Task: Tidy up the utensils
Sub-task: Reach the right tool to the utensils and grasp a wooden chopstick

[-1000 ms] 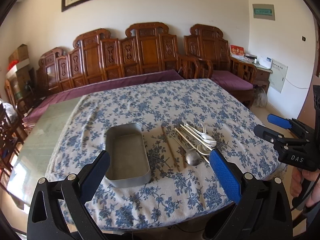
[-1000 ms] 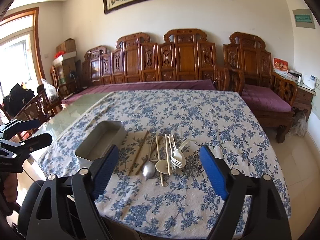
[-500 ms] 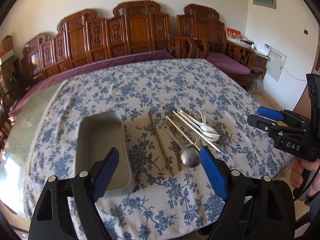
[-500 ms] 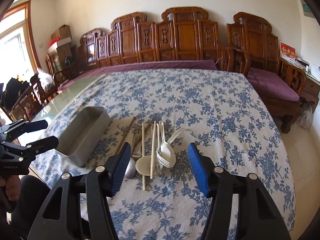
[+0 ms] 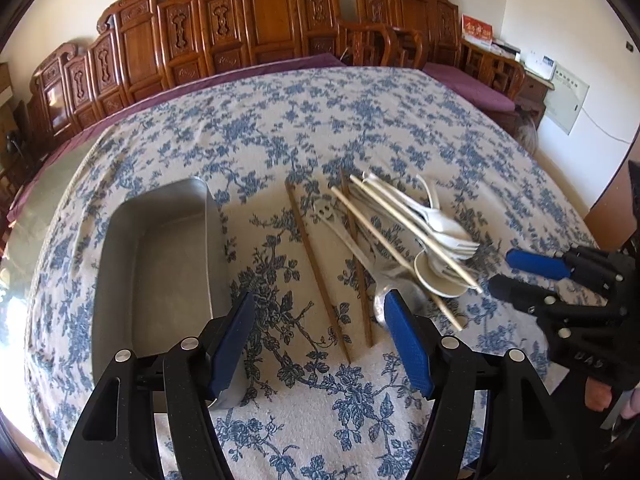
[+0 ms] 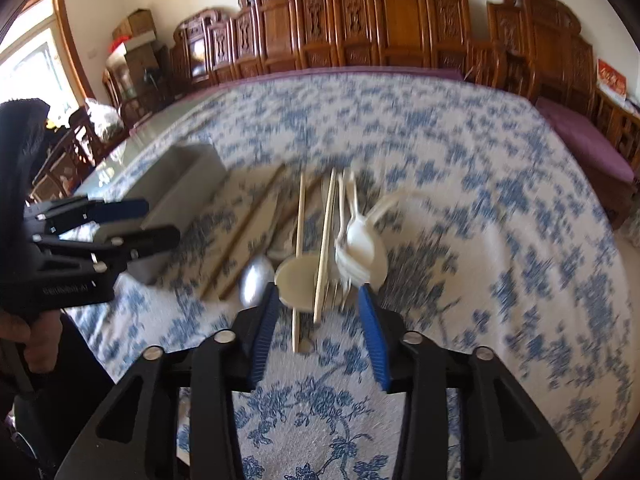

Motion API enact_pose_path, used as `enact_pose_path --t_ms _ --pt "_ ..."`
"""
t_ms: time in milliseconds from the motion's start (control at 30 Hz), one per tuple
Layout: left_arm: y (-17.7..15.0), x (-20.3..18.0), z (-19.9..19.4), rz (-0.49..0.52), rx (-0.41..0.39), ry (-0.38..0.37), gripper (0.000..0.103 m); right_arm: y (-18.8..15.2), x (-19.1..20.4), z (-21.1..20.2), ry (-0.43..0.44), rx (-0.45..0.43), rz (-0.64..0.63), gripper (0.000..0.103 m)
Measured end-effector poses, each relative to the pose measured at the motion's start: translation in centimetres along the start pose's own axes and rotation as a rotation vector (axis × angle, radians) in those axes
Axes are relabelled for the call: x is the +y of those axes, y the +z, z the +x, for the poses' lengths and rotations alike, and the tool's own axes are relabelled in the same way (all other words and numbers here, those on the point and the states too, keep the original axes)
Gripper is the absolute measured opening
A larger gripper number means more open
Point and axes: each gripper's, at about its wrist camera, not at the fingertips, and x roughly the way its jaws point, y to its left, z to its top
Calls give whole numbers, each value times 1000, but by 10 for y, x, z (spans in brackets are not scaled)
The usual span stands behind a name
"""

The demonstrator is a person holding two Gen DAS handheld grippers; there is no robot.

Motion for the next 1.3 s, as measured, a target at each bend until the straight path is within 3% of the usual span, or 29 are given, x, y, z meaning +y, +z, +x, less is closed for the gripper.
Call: enact_pose_path --t_ms 200,300,333,367,700,900,1167,1267,1300 --pt "-1 4 10 -8 19 8 65 -4 0 15 12 21 21 19" --pt "1 5 14 -9 25 14 65 -2 0 13 10 23 21 15" --pt "2 6 16 -9 27 15 65 -1 1 14 9 26 16 3" --pt "2 6 18 -10 29 17 65 -1 2 13 6 28 12 0" --pt "1 9 27 -10 43 35 65 4 13 1 29 -1 -19 2" --pt "4 13 23 -17 35 33 65 20 12 15 4 -8 -30 11" --pt "10 12 27 -17 31 29 65 37 10 52 -31 78 -69 16" --pt "10 12 28 -18 34 27 65 37 11 59 -52 106 -96 16" --pt "10 12 28 -18 35 27 65 37 12 59 -53 103 -101 11"
